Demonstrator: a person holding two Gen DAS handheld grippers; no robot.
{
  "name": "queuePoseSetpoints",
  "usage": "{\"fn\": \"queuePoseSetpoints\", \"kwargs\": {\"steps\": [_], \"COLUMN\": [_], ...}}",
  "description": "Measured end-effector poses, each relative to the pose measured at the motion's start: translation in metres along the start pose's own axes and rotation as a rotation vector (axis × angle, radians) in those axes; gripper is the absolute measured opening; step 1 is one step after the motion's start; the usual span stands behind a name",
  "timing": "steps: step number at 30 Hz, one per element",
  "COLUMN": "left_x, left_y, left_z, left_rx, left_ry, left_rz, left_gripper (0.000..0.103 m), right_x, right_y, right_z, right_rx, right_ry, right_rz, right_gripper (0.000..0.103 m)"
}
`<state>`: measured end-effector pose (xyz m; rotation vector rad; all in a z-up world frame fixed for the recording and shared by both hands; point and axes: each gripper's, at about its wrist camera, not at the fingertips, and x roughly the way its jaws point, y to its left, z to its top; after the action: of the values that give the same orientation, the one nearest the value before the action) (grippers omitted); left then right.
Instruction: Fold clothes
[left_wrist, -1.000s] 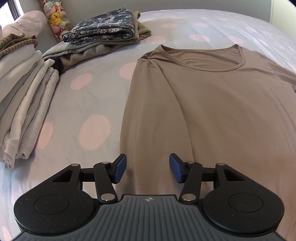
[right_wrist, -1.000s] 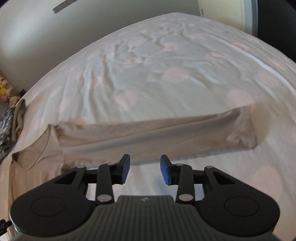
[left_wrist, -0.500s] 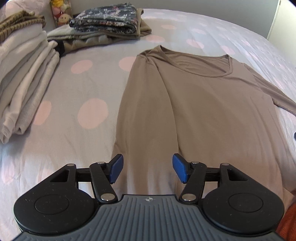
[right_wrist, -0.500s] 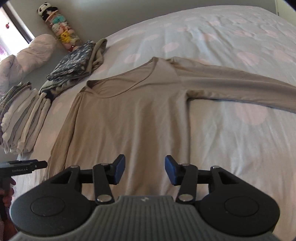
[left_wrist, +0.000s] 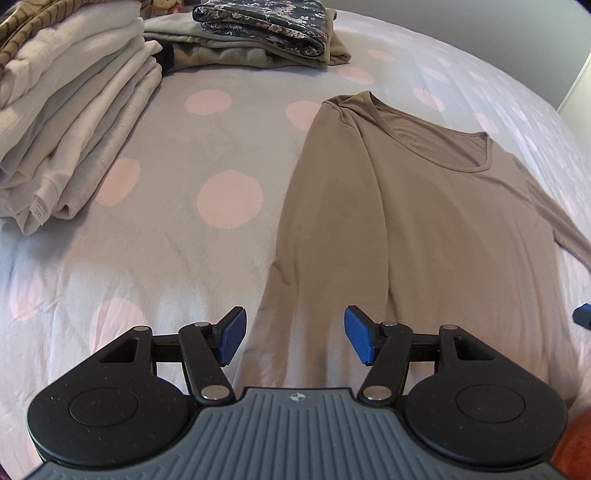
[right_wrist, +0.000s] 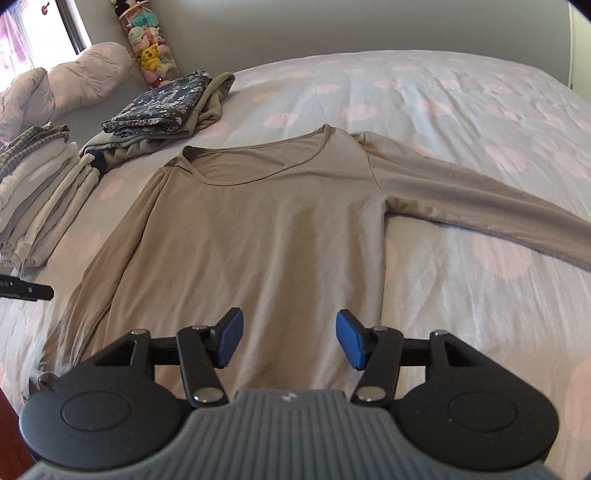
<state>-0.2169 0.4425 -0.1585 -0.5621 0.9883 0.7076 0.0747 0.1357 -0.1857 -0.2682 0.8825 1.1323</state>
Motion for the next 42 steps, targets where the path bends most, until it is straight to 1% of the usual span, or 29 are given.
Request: {"fn": "queuePoseSetpoints", "kwargs": {"steps": [2, 5, 9, 12, 16, 19, 21, 22, 23, 24, 26, 27, 29, 32, 34, 38, 42], "left_x": [-0.002, -0.003, 0.003, 0.014, 0.033, 0.046, 0.052, 0.054, 0.054, 0.055, 0.057, 0.056, 0.051, 0.037, 0.03, 0.017, 0.013], "left_y": [0.008, 0.016, 0.019, 0.025, 0.034, 0.038, 0.038, 0.036, 0.032, 0.029, 0.021, 0.019, 0.017, 0.019, 0.024, 0.04, 0.06], "left_z": [0.002, 0.005, 0.001, -0.002, -0.006, -0.008, -0.011, -0.012, -0.013, -0.013, -0.015, -0.016, -0.014, -0.01, -0.004, 0.009, 0.03], "left_rx": [-0.019, -0.024, 0.005, -0.006, -0.039, -0.062, -0.066, -0.053, -0.033, -0.012, 0.047, 0.064, 0.082, 0.087, 0.09, 0.069, 0.057], "left_ry": [0.01, 0.03, 0.086, 0.129, 0.194, 0.226, 0.239, 0.238, 0.234, 0.23, 0.221, 0.217, 0.184, 0.132, 0.109, 0.073, 0.047], "left_rz": [-0.031, -0.051, -0.028, -0.023, 0.007, 0.016, 0.005, 0.008, 0.013, 0.017, 0.016, 0.02, 0.013, -0.012, 0.011, 0.066, 0.165], "left_gripper": [0.057, 0.057, 0.058, 0.058, 0.056, 0.048, 0.033, 0.032, 0.029, 0.022, 0.016, 0.009, 0.001, 0.0, 0.0, 0.0, 0.0], "right_x": [-0.001, -0.003, -0.006, -0.008, -0.008, -0.009, -0.009, -0.009, -0.009, -0.008, -0.007, -0.006, -0.007, -0.007, -0.006, -0.002, 0.002], "right_y": [0.002, 0.002, 0.0, -0.001, -0.001, 0.0, 0.0, -0.001, -0.001, 0.0, 0.0, 0.0, 0.001, 0.0, -0.001, -0.001, -0.001], "right_z": [-0.001, -0.001, -0.002, -0.002, -0.002, -0.002, -0.002, -0.002, -0.002, -0.002, -0.001, -0.001, -0.002, -0.003, -0.003, -0.002, -0.002], "right_rx": [-0.015, -0.021, -0.009, -0.001, 0.0, 0.002, 0.005, 0.007, 0.007, 0.007, 0.005, 0.002, -0.003, -0.002, 0.003, 0.005, 0.005], "right_ry": [-0.007, -0.017, -0.032, -0.039, -0.043, -0.048, -0.049, -0.048, -0.047, -0.045, -0.039, -0.037, -0.036, -0.035, -0.031, -0.016, -0.003], "right_rz": [-0.001, -0.002, 0.006, 0.013, 0.017, 0.019, 0.019, 0.019, 0.019, 0.019, 0.018, 0.018, 0.019, 0.021, 0.023, 0.024, 0.029], "right_gripper": [0.062, 0.062, 0.063, 0.063, 0.063, 0.064, 0.065, 0.066, 0.067, 0.067, 0.067, 0.067, 0.067, 0.067, 0.067, 0.068, 0.068]}}
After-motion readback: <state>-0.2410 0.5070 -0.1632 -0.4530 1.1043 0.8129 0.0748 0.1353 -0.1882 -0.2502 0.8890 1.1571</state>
